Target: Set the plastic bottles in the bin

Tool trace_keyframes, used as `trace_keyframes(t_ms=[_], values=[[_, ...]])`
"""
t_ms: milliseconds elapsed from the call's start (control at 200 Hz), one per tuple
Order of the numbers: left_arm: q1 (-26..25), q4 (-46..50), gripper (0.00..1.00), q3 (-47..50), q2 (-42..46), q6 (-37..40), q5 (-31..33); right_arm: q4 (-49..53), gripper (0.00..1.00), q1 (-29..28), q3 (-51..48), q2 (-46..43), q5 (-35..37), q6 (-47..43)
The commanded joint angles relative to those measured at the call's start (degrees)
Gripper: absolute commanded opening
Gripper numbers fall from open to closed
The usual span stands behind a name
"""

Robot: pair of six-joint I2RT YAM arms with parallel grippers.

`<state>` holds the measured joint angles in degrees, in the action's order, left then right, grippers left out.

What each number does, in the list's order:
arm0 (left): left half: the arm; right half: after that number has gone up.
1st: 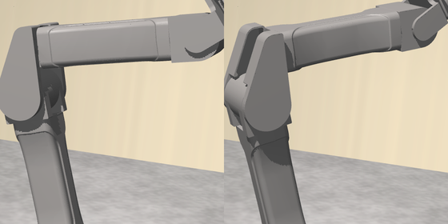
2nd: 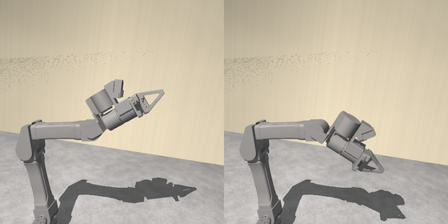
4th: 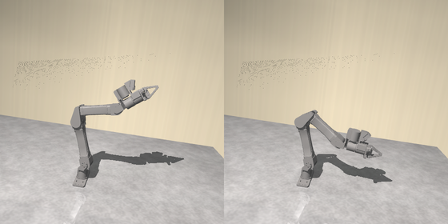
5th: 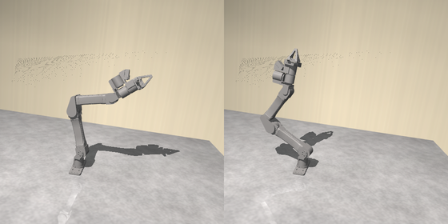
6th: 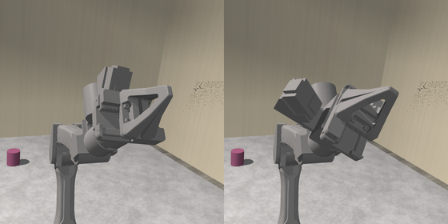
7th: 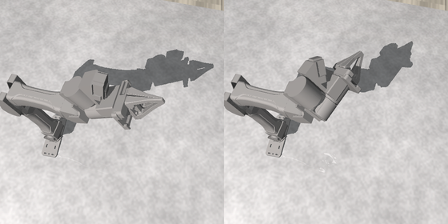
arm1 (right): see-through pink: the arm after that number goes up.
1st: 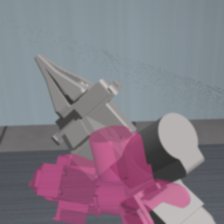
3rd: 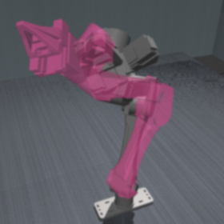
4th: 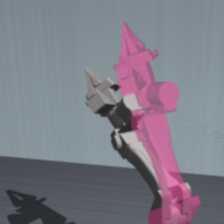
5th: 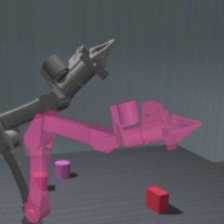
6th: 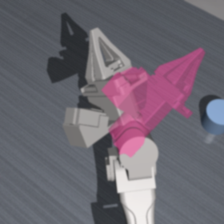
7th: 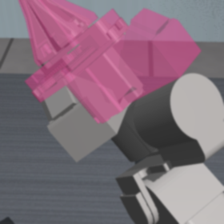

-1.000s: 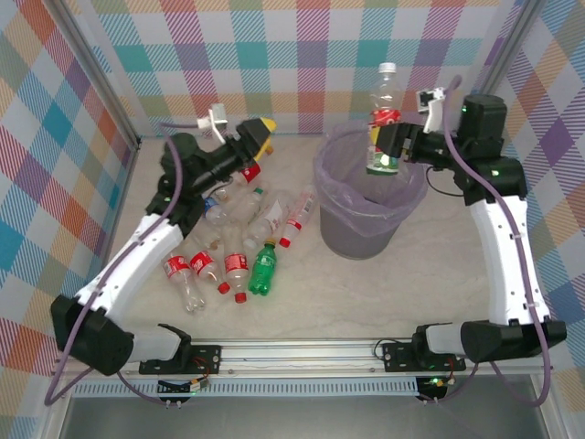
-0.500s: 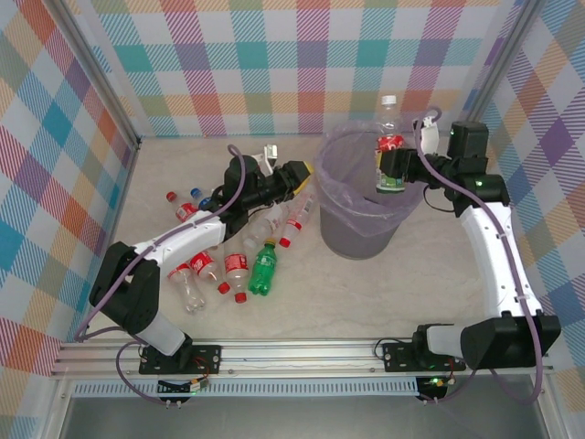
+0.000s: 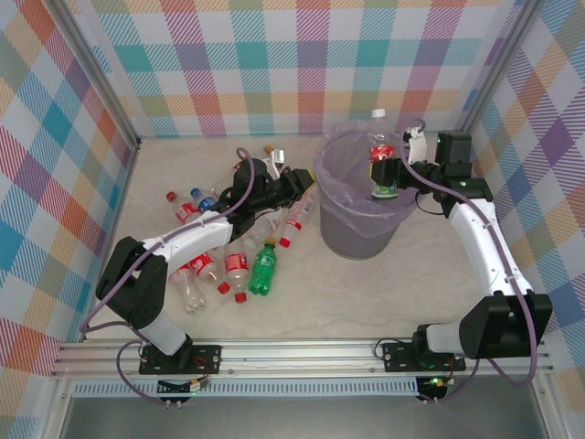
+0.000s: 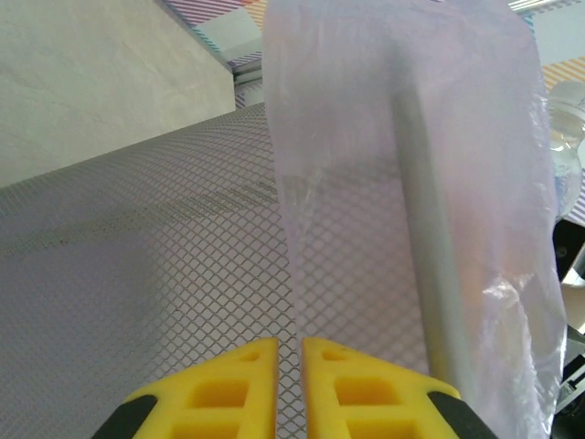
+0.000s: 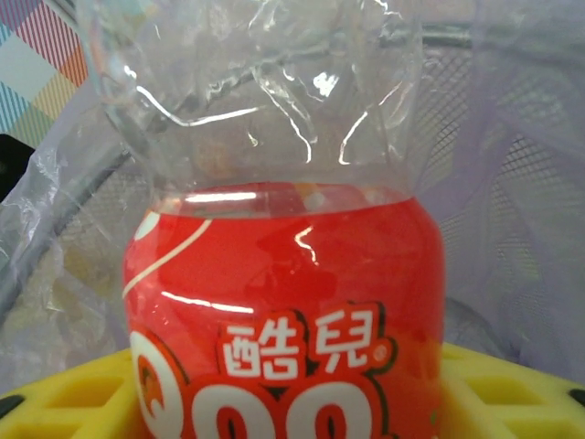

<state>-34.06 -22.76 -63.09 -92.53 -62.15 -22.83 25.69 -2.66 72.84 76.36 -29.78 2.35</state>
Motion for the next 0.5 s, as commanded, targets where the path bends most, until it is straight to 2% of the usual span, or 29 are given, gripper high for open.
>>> trace_keyframes(t_ms=[0,175,355,495], values=[[-0.91,-0.66,0.13,-1.31,-0.89,0.18,1.09,-0.98,0.72,-0.26,0.66,-0.61,-1.34,-1.28],[-1.09,0.09,0.11,-1.68,-1.15,0.28,1.65,0.39,0.83,-0.30,2.03,0.27,-1.66,-1.38],[-1.31,1.52,0.10,-2.38,-1.51,1.18,1.79,5.52,0.84,-0.25,7.85,-0.04,-1.47,0.14],[-1.35,3.05,0.10,-2.87,-1.53,2.68,2.26,12.98,0.84,-0.32,14.01,-2.57,2.79,3.90]])
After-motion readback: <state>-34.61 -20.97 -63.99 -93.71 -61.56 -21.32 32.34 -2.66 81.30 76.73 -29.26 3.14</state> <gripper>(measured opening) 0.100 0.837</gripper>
